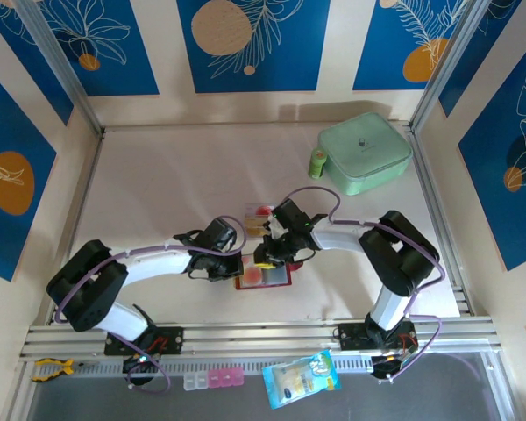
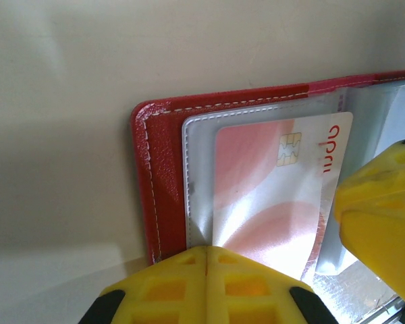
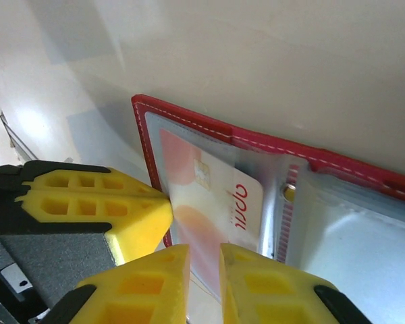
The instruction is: Take the credit cards out of the card holder
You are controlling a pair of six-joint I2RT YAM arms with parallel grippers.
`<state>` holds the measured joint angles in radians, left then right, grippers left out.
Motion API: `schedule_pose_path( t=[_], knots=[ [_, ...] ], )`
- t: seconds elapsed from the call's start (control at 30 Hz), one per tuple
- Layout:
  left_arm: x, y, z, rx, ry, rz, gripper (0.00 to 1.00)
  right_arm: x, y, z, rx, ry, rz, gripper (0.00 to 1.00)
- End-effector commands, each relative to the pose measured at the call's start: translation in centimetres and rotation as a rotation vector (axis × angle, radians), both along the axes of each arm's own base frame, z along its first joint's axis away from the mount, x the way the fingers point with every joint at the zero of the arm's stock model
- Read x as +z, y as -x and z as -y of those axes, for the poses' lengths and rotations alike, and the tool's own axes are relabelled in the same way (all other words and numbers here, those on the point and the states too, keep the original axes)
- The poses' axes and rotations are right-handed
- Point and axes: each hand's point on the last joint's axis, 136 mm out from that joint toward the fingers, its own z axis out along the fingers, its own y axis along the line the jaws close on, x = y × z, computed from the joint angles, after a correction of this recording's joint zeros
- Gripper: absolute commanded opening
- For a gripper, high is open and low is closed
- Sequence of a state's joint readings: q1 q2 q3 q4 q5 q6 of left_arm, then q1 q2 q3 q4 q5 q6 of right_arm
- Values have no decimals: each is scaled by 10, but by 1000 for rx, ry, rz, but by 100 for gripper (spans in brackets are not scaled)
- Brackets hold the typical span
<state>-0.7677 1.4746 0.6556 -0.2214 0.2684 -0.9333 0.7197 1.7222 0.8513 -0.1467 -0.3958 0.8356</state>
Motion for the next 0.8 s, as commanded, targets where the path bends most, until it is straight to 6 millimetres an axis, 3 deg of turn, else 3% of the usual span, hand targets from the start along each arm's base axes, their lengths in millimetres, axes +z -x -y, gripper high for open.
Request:
schedule_pose_path(
  t=[0.0,0.2,0.57,0.77],
  knots=[
    [-5,1,-6,0,-27,-16,1,-3,4,-3,6,-20,-36,19],
    [-5,1,-6,-1,-22,-15,1,-10,9,-3,15,-8,-56,24],
    [-6,2,-5,5,-15,-21,1,-8,18,-9,57,-51,-76,25],
    [-6,2,-5,6,-13,-22,2,-18,17,4,53,52,-68,25]
  ],
)
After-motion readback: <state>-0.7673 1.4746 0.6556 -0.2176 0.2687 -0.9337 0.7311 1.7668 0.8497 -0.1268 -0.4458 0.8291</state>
